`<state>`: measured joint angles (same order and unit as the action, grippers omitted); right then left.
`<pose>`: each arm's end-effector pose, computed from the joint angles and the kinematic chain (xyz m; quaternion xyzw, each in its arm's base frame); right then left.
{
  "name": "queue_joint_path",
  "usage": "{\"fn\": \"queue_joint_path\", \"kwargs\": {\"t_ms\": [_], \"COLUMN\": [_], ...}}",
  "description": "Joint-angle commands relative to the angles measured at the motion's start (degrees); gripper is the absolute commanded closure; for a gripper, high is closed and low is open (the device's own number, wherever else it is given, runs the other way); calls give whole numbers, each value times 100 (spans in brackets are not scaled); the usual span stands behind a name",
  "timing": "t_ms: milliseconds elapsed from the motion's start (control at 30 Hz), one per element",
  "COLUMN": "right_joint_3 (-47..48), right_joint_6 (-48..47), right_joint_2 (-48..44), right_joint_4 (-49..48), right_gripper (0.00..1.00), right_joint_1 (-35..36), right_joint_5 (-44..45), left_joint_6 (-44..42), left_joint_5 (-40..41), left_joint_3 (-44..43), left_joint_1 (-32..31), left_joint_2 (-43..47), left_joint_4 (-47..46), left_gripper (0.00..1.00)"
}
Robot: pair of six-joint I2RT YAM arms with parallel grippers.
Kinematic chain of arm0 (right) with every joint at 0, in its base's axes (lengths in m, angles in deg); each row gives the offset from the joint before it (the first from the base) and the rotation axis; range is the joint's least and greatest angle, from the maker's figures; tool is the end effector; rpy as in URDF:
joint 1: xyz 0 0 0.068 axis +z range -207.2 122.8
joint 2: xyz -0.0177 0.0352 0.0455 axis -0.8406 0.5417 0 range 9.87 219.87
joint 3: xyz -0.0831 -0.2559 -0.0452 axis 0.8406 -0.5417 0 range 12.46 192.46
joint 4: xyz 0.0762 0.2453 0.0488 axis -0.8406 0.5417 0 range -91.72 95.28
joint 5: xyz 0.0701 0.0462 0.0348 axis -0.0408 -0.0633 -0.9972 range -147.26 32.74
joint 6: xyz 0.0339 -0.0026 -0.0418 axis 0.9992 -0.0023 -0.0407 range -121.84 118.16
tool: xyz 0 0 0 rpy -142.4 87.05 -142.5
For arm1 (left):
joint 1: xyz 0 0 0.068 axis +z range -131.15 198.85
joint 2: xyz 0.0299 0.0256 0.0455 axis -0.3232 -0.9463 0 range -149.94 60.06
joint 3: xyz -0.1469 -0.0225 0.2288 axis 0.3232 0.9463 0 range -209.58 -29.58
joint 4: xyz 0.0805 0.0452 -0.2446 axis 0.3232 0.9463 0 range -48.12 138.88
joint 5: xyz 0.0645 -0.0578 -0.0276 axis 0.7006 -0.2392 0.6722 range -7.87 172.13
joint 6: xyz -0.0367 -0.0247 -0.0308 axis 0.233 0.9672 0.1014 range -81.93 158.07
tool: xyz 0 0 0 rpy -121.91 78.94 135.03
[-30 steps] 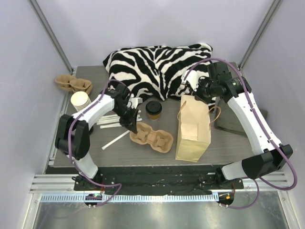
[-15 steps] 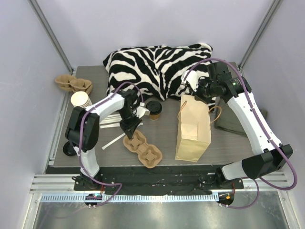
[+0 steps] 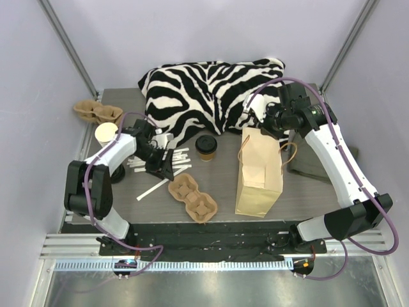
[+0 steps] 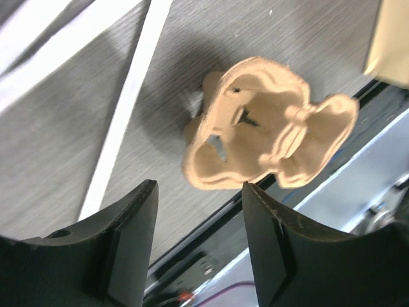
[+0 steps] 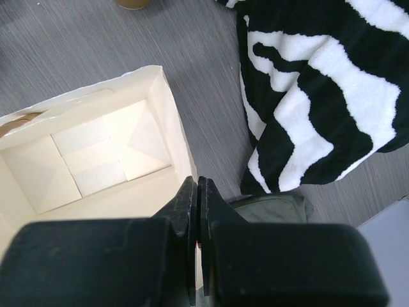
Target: Pack the takeout coffee
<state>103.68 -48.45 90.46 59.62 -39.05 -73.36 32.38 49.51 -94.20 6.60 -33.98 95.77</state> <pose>0.2583 0.0952 0.3944 -0.5392 0.7623 0.0460 0.3550 0.2828 -0.0810 0.2056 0.1656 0.9439 -0.2830 0.0398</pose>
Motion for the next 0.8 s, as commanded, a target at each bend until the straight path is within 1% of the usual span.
{"fn": "queue_joint_path", "kwargs": {"t_ms": [0, 133, 400, 767], "right_joint_3": [36, 98, 221, 212], "right_joint_6": [161, 292, 433, 583], "right_joint_2": [-123, -106, -27, -26], "right_joint_4": [27, 53, 150, 194], "right_gripper": [99, 99, 99, 99], "right_joint_1": [-5, -5, -5, -5], "right_joint_5": [-104, -69, -60, -51], "left_joint_6": [1105, 1299, 1413, 1360], "left_joint_5": [-473, -315, -157, -315], "left_joint_3": [441, 643, 820, 934], "left_joint_1": [38, 126, 127, 126], "left_joint_2": [386, 360, 132, -35], "left_joint_4": [-1003, -1336, -1592, -1645], "left_gripper": [42, 44, 48, 55]}}
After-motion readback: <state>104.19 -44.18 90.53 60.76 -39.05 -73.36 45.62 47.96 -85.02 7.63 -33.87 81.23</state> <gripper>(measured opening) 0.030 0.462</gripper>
